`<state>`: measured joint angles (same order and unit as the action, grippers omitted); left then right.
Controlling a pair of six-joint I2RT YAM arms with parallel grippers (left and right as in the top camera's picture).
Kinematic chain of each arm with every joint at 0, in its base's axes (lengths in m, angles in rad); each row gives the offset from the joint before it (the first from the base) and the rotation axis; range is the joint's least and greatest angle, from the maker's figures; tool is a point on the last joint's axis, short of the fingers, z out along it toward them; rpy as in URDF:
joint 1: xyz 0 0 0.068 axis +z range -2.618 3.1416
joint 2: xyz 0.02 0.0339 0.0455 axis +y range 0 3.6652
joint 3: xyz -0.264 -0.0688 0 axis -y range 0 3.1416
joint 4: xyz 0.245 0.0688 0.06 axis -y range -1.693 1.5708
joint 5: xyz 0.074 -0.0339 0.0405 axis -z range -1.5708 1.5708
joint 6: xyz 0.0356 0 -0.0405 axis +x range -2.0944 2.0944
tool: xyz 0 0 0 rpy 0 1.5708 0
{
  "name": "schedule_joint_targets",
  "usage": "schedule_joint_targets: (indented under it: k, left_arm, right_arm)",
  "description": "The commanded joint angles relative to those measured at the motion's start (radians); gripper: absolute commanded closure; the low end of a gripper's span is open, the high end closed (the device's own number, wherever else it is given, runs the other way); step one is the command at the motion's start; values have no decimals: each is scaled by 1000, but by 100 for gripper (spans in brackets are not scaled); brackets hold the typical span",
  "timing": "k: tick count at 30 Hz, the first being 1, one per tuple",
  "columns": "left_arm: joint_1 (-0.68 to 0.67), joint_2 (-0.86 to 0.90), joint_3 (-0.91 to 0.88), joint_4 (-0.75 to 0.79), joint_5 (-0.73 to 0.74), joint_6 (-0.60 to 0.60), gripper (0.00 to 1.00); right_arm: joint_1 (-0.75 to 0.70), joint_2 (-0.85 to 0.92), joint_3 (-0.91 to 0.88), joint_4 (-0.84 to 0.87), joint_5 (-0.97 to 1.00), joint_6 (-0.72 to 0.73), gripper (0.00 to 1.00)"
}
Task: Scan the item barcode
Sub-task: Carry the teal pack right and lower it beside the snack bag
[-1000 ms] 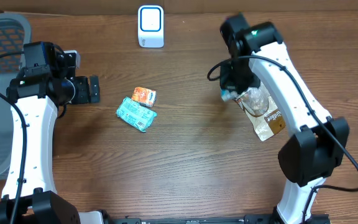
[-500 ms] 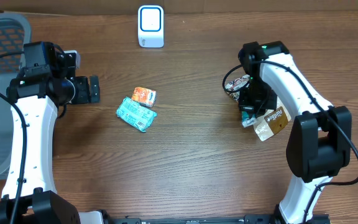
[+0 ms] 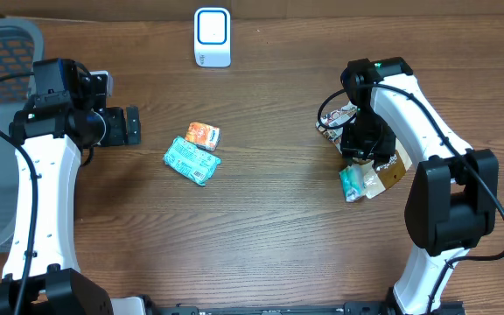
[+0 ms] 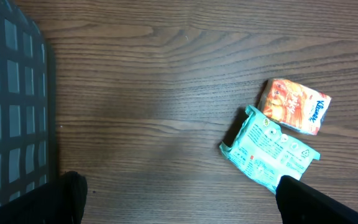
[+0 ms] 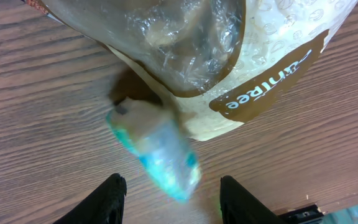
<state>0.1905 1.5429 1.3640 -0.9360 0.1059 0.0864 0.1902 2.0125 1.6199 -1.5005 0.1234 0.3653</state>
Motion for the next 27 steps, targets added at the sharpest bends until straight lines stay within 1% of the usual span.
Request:
schedule_joint_targets:
  k: [1, 3, 5, 7, 16, 21, 27]
  left_arm:
    - [-1, 0, 7, 1, 15, 26, 0]
    - [-1, 0, 7, 1, 15, 26, 0]
    - [-1, 0, 7, 1, 15, 26, 0]
    - [-1, 0, 7, 1, 15, 26, 1]
    - [-1, 0, 7, 1, 15, 26, 0]
    - [-1, 0, 7, 1, 15, 26, 0]
    - [-1, 0, 7, 1, 15, 26, 0]
  right_arm:
    - [-1, -2, -3, 6, 18, 1, 58]
    - [-1, -2, 6, 6, 19, 1, 68]
    - [-1, -2, 26, 6, 18, 1, 71]
    - [-1, -4, 63, 0, 18, 1, 71]
    - [0, -28, 289, -86, 16, -6, 52]
    - [7, -41, 368, -103, -42, -29, 47]
    - [7, -42, 378, -81, -116, -29, 44]
